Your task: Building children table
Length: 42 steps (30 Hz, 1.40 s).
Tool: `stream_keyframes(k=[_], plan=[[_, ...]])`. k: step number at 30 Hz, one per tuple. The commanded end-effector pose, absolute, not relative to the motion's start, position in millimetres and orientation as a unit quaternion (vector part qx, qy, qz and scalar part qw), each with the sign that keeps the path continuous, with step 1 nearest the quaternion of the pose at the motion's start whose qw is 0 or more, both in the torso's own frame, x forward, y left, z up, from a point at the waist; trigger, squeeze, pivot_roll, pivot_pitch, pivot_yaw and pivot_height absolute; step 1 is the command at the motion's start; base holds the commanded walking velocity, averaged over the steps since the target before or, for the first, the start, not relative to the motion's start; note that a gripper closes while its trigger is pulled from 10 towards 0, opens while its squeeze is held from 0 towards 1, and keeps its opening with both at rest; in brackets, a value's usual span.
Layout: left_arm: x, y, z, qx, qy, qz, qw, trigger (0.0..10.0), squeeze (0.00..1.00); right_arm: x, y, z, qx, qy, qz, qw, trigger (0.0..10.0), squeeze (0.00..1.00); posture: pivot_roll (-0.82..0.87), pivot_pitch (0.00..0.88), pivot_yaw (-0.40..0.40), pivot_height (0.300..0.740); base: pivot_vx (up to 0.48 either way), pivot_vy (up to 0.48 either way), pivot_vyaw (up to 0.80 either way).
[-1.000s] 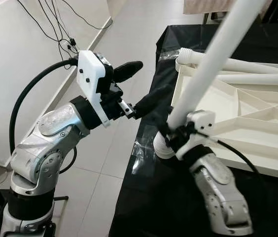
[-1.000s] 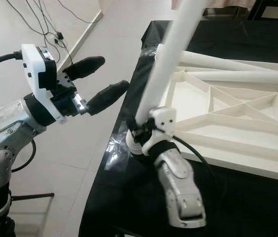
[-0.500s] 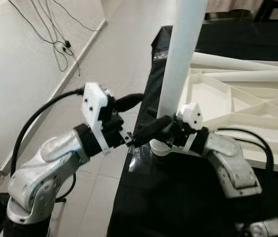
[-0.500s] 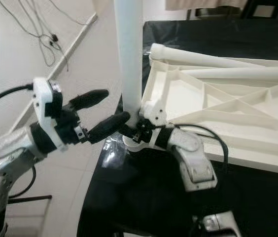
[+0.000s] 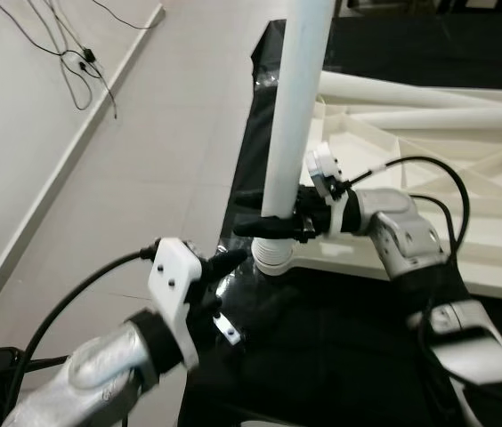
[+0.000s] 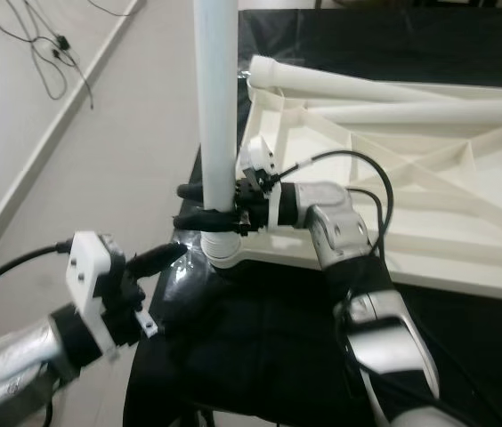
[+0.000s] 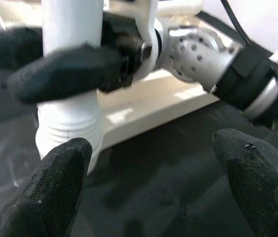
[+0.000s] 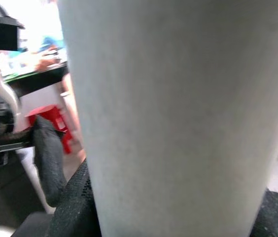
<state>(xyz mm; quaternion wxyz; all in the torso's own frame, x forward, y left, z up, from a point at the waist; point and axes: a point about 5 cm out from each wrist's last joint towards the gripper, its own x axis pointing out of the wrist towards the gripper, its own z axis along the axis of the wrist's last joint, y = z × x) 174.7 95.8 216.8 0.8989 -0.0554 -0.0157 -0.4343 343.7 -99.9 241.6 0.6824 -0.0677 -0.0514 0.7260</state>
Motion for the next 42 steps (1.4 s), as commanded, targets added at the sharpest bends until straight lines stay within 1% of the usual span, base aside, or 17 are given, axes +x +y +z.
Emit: stream_keyframes(k=[1, 2, 6, 8, 9, 13, 19, 20, 22, 24, 26, 32, 34, 36, 37, 40, 42], plan=[[167, 96, 215, -0.047, -0.002, -0.431, 0.901, 10.0, 0.00, 340, -91, 229, -0.074, -0.033, 0.751, 0.655, 10.0, 0.00, 0.12, 0.394, 0.101, 0.740, 0.000, 0.000, 0.00], [167, 96, 215, -0.047, -0.002, -0.431, 0.901, 10.0, 0.00, 340, -91, 229, -0.074, -0.033, 0.751, 0.655, 10.0, 0.00, 0.12, 0.394, 0.101, 0.740, 0.000, 0.000, 0.00], [159, 97, 215, -0.051, 0.003, -0.421, 0.906, 10.0, 0.00, 340, -88, 229, -0.084, -0.037, 0.770, 0.631, 10.0, 0.00, 0.14, 0.416, 0.104, 0.740, 0.000, 0.000, 0.00], [154, 98, 215, -0.055, 0.006, -0.413, 0.909, 10.0, 0.00, 337, -88, 222, -0.115, -0.035, 0.782, 0.612, 10.0, 0.00, 0.15, 0.433, 0.111, 0.740, 0.000, 0.000, 0.00], [154, 98, 215, -0.055, 0.006, -0.413, 0.909, 10.0, 0.00, 337, -88, 222, -0.115, -0.035, 0.782, 0.612, 10.0, 0.00, 0.15, 0.433, 0.111, 0.740, 0.000, 0.000, 0.00], [153, 97, 215, -0.057, 0.006, -0.410, 0.910, 10.0, 0.00, 329, -88, 205, -0.199, -0.017, 0.790, 0.580, 10.0, 0.00, 0.14, 0.438, 0.112, 0.740, 0.000, 0.000, 0.00], [153, 97, 216, -0.057, 0.005, -0.409, 0.911, 10.0, 0.00, 328, -88, 203, -0.217, -0.017, 0.790, 0.574, 10.0, 0.00, 0.14, 0.435, 0.111, 0.740, 0.000, 0.000, 0.00], [155, 97, 218, -0.055, 0.000, -0.407, 0.912, 10.0, 0.00, 326, -90, 196, -0.271, 0.000, 0.788, 0.553, 10.0, 0.00, 0.13, 0.426, 0.112, 0.740, 0.000, 0.000, 0.00], [155, 97, 218, -0.055, 0.000, -0.407, 0.912, 10.0, 0.00, 326, -90, 196, -0.271, 0.000, 0.788, 0.553, 10.0, 0.00, 0.13, 0.426, 0.112, 0.740, 0.000, 0.000, 0.00], [156, 97, 219, -0.054, -0.003, -0.407, 0.912, 10.0, 0.00, 325, -93, 192, -0.298, 0.025, 0.789, 0.537, 10.0, 0.00, 0.13, 0.417, 0.109, 0.740, 0.000, 0.000, 0.00], [156, 97, 219, -0.054, -0.003, -0.406, 0.912, 10.0, 0.00, 325, -93, 193, -0.298, 0.031, 0.791, 0.534, 10.0, 0.00, 0.13, 0.417, 0.109, 0.740, 0.000, 0.000, 0.00], [156, 96, 220, -0.053, -0.006, -0.404, 0.913, 10.0, 0.00, 326, -94, 198, -0.269, 0.049, 0.797, 0.538, 10.0, 0.00, 0.12, 0.406, 0.102, 0.740, 0.000, 0.000, 0.00], [157, 95, 220, -0.054, -0.009, -0.404, 0.913, 10.0, 0.00, 339, -92, 207, -0.193, 0.072, 0.786, 0.583, 10.0, 0.00, 0.11, 0.401, 0.096, 0.740, 0.000, 0.000, 0.00], [157, 95, 220, -0.054, -0.009, -0.404, 0.913, 10.0, 0.00, 339, -92, 207, -0.193, 0.072, 0.786, 0.583, 10.0, 0.00, 0.11, 0.401, 0.096, 0.740, 0.000, 0.000, 0.00], [158, 94, 221, -0.055, -0.011, -0.404, 0.913, 10.0, 0.00, 347, -88, 211, -0.141, 0.078, 0.777, 0.608, 10.0, 0.00, 0.11, 0.401, 0.094, 0.740, 0.000, 0.000, 0.00], [158, 94, 221, -0.054, -0.011, -0.403, 0.913, 10.0, 0.00, 349, -88, 212, -0.131, 0.079, 0.775, 0.613, 10.0, 0.00, 0.11, 0.401, 0.094, 0.740, 0.000, 0.000, 0.00], [159, 94, 222, -0.055, -0.012, -0.402, 0.914, 10.0, 0.00, 354, -85, 212, -0.090, 0.073, 0.753, 0.648, 10.0, 0.00, 0.11, 0.402, 0.091, 0.740, 0.000, 0.000, 0.00]])
